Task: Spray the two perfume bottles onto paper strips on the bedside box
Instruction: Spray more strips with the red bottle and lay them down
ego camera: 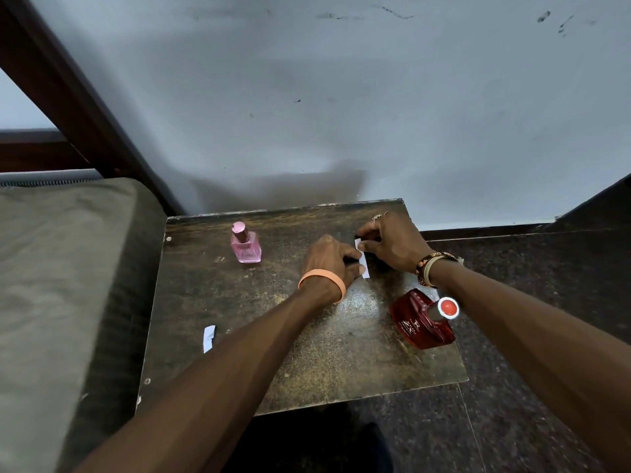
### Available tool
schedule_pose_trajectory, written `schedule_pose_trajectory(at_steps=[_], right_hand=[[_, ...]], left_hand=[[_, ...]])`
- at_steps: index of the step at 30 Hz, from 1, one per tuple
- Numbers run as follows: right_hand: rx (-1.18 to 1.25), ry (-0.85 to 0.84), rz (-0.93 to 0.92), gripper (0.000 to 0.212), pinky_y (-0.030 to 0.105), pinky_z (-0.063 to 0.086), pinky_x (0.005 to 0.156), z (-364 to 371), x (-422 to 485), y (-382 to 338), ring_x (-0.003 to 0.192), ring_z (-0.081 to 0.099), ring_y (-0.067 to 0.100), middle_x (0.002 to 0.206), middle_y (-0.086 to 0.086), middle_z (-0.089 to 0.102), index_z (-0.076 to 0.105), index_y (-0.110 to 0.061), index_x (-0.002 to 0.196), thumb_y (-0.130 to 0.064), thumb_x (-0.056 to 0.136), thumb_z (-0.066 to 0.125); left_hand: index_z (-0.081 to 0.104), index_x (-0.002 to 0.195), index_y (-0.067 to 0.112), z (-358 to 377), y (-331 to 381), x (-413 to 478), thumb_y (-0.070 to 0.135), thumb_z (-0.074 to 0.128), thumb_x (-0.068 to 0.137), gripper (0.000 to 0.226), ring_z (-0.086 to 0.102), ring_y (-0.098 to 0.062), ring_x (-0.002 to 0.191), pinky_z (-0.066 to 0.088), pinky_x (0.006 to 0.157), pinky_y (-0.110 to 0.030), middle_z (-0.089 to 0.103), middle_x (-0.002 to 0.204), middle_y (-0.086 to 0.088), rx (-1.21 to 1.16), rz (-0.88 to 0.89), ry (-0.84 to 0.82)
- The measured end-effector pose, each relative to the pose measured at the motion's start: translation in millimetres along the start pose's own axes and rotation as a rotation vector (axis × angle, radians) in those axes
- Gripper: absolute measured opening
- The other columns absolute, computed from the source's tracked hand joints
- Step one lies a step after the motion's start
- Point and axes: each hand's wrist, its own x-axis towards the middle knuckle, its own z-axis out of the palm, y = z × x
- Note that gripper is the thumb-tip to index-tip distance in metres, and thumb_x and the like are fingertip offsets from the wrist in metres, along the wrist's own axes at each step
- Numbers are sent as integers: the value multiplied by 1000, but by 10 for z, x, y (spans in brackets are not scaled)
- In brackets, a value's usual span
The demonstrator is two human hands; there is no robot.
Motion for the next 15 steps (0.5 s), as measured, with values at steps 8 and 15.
schedule_pose_trajectory(at_steps=[8, 15], right_hand=[[-25, 24, -27, 19, 40, 51, 85, 22, -34, 7, 100, 65, 23, 103, 3, 76, 77, -18, 105, -26, 88, 71], [-75, -60, -32, 25, 41, 50, 88, -32, -31, -17, 107, 62, 25, 111, 5, 73, 73, -18, 114, -28, 92, 66]], left_hand=[[74, 105, 24, 15, -20, 12, 31, 77, 77, 29, 45, -12, 75, 35, 68, -22, 58, 96, -2, 5, -12, -28], [75, 102, 18, -3, 5, 11, 22, 80, 74, 28, 54, -7, 67, 43, 67, -18, 72, 98, -4, -61, -4, -22]])
